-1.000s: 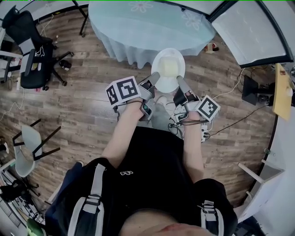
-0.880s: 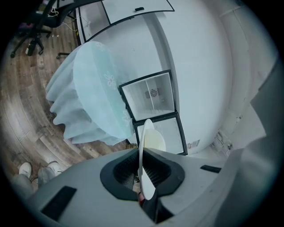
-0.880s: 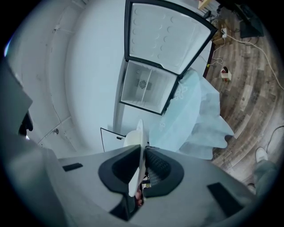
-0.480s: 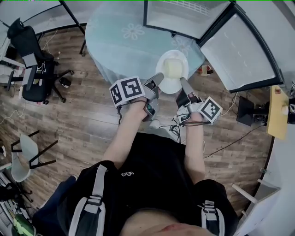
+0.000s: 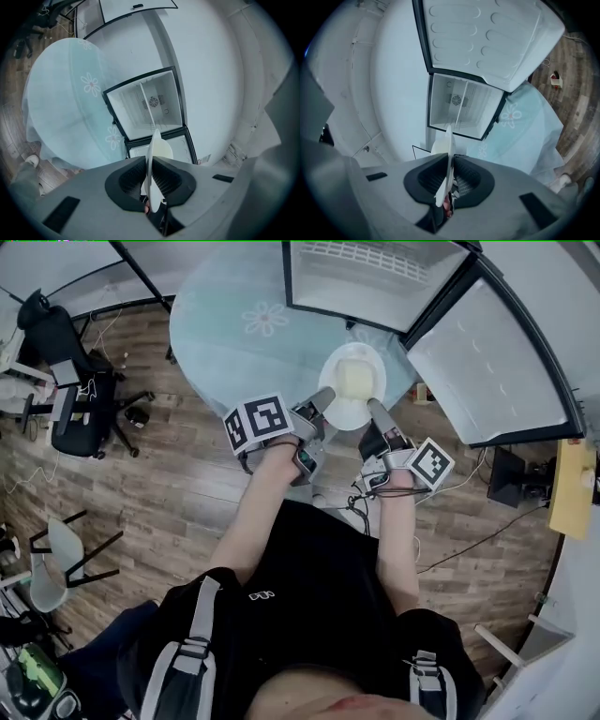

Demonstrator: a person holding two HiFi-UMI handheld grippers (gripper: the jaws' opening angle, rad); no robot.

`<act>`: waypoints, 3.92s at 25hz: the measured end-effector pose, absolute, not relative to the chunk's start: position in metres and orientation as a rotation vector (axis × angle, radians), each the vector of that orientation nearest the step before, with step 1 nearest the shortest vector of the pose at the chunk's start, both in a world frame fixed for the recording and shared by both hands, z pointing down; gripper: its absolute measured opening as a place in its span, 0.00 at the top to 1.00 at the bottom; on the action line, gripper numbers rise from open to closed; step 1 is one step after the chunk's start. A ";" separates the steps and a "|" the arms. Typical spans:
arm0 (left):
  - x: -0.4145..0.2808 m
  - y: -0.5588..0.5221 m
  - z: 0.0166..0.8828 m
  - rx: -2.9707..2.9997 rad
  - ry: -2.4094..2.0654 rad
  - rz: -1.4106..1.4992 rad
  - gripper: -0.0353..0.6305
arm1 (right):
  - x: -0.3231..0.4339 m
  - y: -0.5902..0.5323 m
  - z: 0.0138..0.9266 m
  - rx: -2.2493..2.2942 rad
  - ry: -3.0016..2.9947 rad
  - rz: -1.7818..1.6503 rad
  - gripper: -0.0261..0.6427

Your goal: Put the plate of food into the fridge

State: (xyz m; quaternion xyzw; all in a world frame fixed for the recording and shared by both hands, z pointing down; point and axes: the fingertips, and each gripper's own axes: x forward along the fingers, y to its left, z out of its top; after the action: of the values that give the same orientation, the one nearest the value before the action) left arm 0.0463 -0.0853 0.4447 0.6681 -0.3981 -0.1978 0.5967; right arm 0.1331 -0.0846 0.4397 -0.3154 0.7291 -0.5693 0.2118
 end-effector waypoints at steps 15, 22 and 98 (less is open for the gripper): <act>0.009 -0.253 0.434 1.559 -0.907 -0.441 0.88 | 0.095 -0.247 0.432 -0.936 1.992 -1.564 0.90; -0.003 -0.311 0.417 1.606 -0.874 -0.465 0.88 | 0.084 -0.300 0.414 -0.980 2.008 -1.474 0.90; -0.019 -0.338 0.299 2.472 -1.653 -0.402 0.96 | 0.071 -0.352 0.302 -1.588 2.567 -0.036 0.96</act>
State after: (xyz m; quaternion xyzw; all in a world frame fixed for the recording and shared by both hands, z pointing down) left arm -0.0190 -0.3384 0.2991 0.8218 -0.5494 -0.1335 0.0703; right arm 0.0707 -0.3521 0.3016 -0.5250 0.8488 -0.0119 0.0616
